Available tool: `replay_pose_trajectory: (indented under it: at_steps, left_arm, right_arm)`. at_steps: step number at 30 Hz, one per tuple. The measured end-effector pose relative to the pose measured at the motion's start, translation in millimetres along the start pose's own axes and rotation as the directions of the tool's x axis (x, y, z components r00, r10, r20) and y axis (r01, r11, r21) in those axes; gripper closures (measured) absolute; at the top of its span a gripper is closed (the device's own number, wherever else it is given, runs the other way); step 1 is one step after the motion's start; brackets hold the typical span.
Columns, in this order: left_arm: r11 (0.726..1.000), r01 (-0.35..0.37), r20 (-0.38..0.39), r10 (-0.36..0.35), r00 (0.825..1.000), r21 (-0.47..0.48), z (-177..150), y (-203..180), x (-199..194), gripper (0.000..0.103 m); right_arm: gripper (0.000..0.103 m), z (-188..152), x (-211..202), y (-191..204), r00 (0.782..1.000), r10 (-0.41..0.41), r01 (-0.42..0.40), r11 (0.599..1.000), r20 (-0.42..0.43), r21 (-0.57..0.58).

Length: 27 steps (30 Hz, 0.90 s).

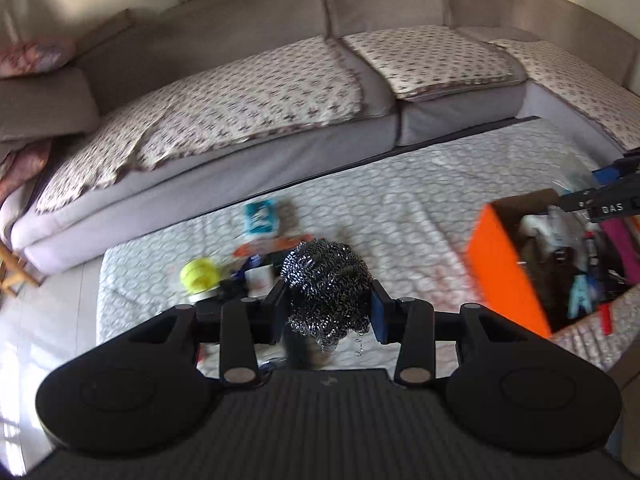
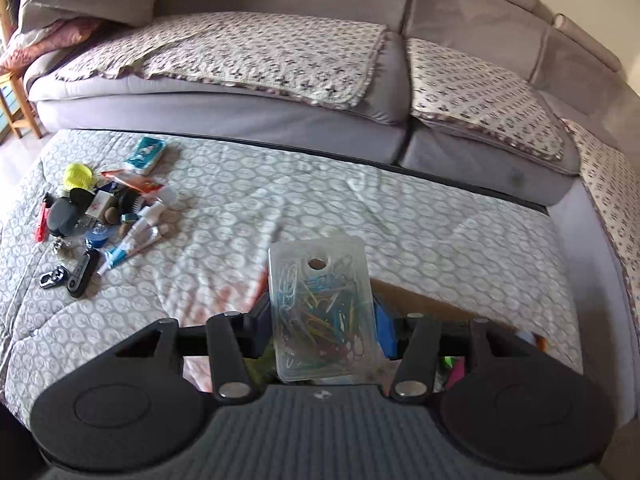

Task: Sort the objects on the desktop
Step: 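Carry scrubber and paperclip box over the cardboard box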

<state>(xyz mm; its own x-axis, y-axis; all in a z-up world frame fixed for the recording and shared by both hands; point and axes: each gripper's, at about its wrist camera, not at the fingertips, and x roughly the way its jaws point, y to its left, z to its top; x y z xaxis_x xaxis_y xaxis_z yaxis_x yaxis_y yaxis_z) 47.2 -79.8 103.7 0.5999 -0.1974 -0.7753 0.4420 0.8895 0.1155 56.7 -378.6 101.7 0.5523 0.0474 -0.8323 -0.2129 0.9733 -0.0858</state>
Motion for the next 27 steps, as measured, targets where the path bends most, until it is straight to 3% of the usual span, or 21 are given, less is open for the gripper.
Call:
replay_pose_trajectory:
  at_steps: [11, 18, 27]
  left_arm:
    - [0.983, 0.147, 0.015, -0.149, 0.989, 0.109, 21, -91, 16, 0.063]
    - [0.962, 0.230, 0.017, -0.235, 0.972, 0.144, 38, -132, 33, 0.063]
    - [0.962, 0.234, -0.034, -0.231, 0.972, 0.140, 50, -159, 76, 0.062]
  right_arm:
    - [0.054, -53, -14, -71, 0.998, -0.056, 0.058, 0.993, -0.021, 0.107]
    - [0.054, -74, -14, -106, 0.995, -0.091, 0.095, 0.981, -0.031, 0.172]
    - [0.054, -84, 14, -133, 0.995, -0.094, 0.102, 0.964, -0.042, 0.244]
